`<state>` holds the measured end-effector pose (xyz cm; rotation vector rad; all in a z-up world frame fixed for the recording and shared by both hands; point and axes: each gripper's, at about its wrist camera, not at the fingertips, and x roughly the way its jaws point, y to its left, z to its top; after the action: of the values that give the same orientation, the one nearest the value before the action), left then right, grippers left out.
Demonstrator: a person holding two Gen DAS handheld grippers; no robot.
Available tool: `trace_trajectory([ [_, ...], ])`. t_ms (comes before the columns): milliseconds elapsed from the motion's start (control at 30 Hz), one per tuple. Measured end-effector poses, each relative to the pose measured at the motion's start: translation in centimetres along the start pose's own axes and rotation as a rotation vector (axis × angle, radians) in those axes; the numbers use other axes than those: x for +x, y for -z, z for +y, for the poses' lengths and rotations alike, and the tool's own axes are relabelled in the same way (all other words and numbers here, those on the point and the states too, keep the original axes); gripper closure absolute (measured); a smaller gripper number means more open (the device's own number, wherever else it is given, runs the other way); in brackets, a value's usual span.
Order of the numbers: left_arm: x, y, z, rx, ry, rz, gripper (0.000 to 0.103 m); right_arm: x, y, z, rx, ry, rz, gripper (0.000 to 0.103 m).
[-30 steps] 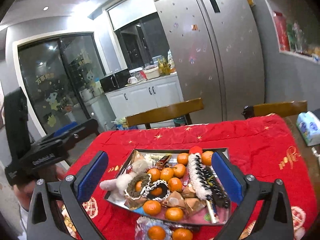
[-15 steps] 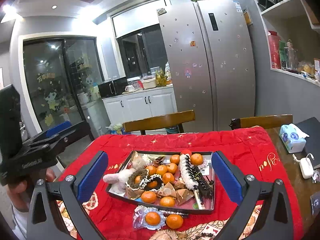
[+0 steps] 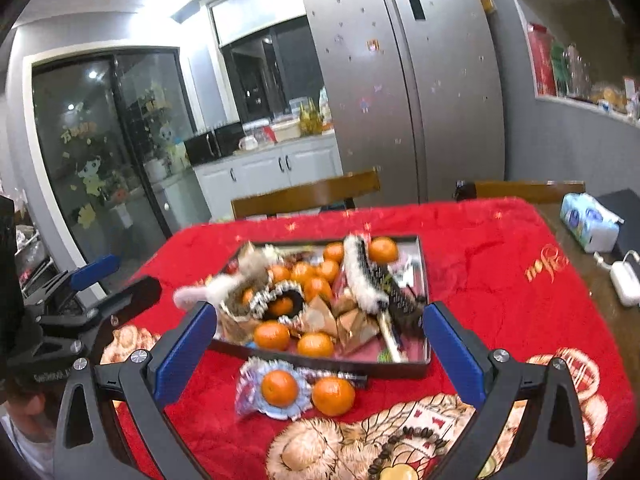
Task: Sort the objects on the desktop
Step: 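Raise both tools from the tray toward the clear packet and loose mandarins, then close left tool on the clear card packet while right tool grasps a mandarin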
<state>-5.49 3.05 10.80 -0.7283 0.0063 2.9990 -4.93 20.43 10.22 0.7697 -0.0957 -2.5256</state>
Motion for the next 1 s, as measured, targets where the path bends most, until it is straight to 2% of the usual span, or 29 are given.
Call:
trace_trajectory([
  [300,3.7,5.4,-0.7,0.037,0.022,0.14,0.0,3.8,3.5,-2.1,0.003,0.02,0.119,0.0],
  [467,5.6,7.8,-2.3,0.091,0.072,0.223,0.0,5.3,4.7,-2.8,0.015,0.006,0.178,0.0],
  [567,6.5,8.6,-3.0,0.124,0.063,0.239,0.0,5.8,5.2,-3.1,0.015,0.002,0.195,0.0],
  [867,9.3,9.7,-2.6,0.138,0.03,0.288,0.0,7.2,6.8,-3.4,0.007,0.007,0.259,0.0],
  [933,9.4,9.7,-2.5,0.142,0.037,0.292,0.0,7.5,7.0,-3.4,0.014,-0.003,0.282,0.005],
  [1000,9.4,9.7,-2.4,0.141,0.044,0.297,0.002,8.0,7.4,-3.5,0.018,-0.005,0.305,0.017],
])
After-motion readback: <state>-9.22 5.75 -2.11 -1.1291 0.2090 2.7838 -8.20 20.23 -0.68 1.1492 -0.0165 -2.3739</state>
